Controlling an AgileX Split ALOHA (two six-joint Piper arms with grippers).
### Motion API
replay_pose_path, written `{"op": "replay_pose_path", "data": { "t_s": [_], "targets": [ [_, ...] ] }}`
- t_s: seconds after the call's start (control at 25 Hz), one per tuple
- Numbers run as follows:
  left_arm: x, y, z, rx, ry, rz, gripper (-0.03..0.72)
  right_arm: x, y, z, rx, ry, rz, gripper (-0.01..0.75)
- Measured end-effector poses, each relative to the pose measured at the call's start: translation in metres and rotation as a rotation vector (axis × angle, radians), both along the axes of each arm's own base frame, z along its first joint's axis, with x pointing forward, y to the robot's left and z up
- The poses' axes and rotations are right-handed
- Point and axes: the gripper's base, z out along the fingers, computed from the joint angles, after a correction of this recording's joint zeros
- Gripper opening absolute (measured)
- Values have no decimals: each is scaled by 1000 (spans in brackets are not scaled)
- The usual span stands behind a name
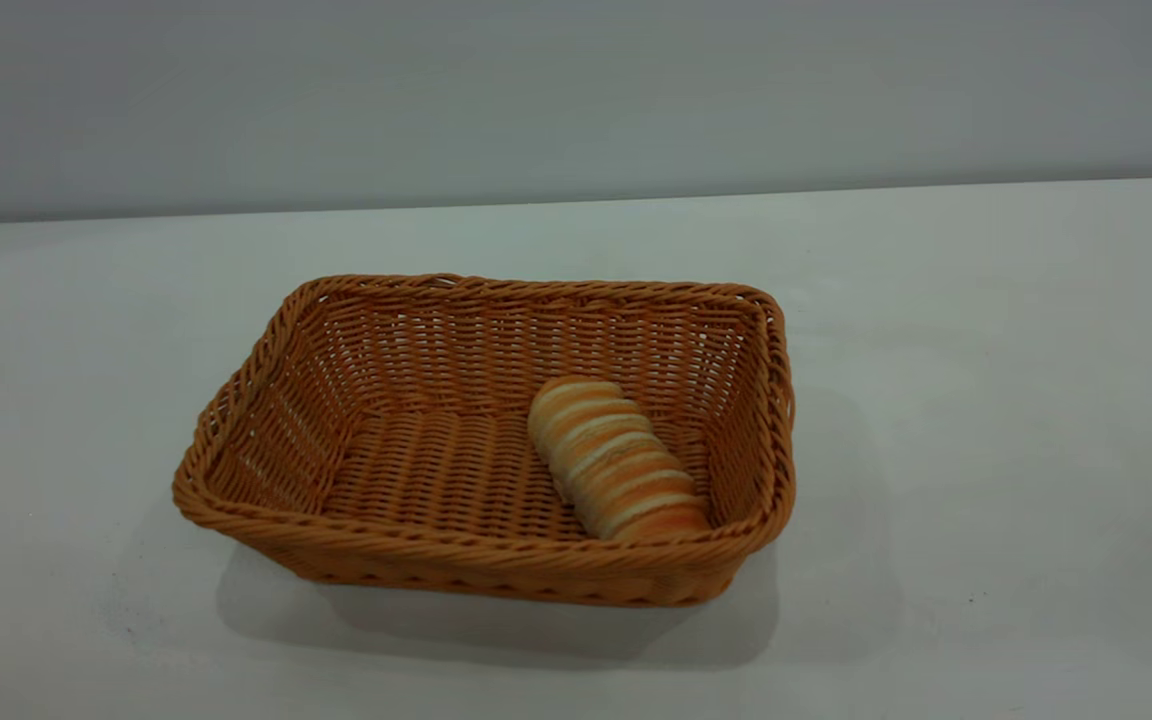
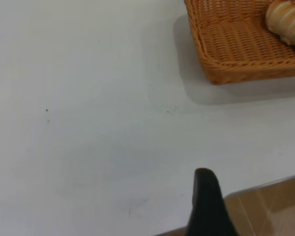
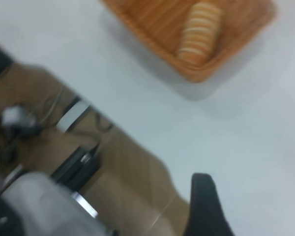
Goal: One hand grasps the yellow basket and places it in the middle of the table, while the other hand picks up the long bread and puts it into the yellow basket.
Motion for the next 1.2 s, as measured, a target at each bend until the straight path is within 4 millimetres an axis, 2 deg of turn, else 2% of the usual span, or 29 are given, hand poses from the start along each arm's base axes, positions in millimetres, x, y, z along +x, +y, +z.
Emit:
{"op": "replay_pose_path", "data": {
  "t_s": [0.16, 0.32, 0.64, 0.8, 1.2],
  "targets": [
    [0, 0, 0, 0, 0, 0, 540, -18, -18, -24, 23, -73, -64, 550],
    [0, 0, 0, 0, 0, 0, 540, -25, -26, -41, 18, -115, -89, 550],
    [0, 0, 0, 0, 1, 0, 540, -17, -25, -65, -20, -112, -109, 550],
    [0, 0, 0, 0, 1, 0, 540, -14, -25, -72, -49, -105, -119, 550],
    [0, 0, 0, 0, 1, 0, 540, -14, -26, -73, -56, -103, -122, 550]
  ]
}}
